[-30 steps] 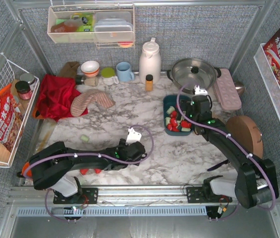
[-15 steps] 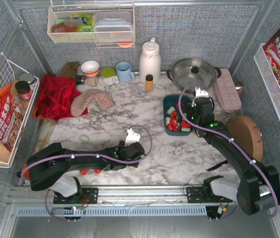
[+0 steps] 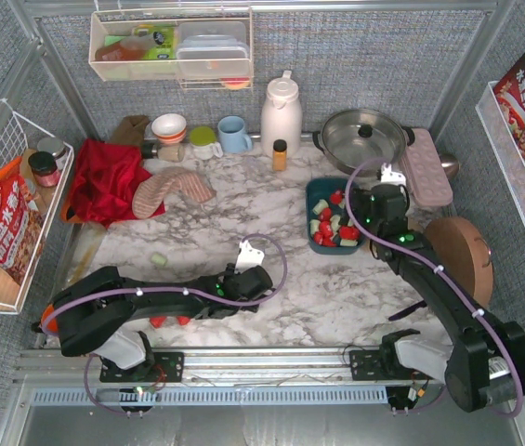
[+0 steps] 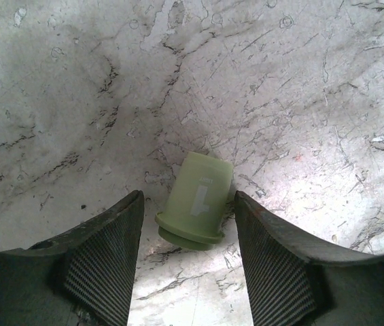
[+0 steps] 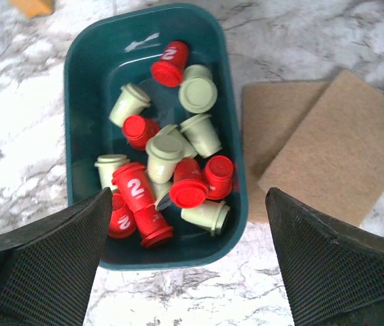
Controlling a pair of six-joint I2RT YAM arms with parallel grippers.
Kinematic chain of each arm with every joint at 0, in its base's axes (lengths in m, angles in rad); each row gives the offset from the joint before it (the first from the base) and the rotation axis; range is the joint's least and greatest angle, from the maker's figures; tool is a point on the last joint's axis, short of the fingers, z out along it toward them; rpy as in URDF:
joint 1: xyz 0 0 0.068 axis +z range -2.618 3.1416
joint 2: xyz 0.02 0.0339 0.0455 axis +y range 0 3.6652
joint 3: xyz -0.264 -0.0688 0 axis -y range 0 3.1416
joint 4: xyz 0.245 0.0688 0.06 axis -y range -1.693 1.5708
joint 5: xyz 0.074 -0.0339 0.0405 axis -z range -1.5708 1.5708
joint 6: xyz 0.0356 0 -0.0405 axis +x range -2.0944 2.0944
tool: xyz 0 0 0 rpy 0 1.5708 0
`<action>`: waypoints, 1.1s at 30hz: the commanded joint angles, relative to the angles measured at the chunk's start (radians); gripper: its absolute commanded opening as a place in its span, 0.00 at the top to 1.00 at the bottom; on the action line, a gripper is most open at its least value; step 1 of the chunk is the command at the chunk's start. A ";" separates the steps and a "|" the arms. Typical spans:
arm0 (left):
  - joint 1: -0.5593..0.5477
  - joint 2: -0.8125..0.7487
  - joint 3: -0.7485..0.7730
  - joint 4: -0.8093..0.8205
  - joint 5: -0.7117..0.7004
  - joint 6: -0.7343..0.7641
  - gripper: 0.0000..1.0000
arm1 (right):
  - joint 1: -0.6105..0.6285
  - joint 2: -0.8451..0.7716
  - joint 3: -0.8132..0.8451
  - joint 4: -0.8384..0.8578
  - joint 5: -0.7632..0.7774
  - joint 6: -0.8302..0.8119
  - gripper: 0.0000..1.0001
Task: Mix the coffee capsules in the storage basket
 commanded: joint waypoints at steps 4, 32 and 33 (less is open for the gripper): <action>0.001 0.008 -0.006 -0.014 0.028 -0.021 0.38 | -0.020 -0.047 -0.060 0.038 0.107 0.125 0.01; 0.001 -0.140 -0.037 0.102 0.005 0.077 0.60 | -0.020 -0.024 -0.015 -0.008 -0.018 0.093 0.03; 0.001 -0.167 -0.049 0.124 -0.015 0.093 0.60 | -0.020 -0.018 -0.010 -0.008 -0.058 0.089 0.05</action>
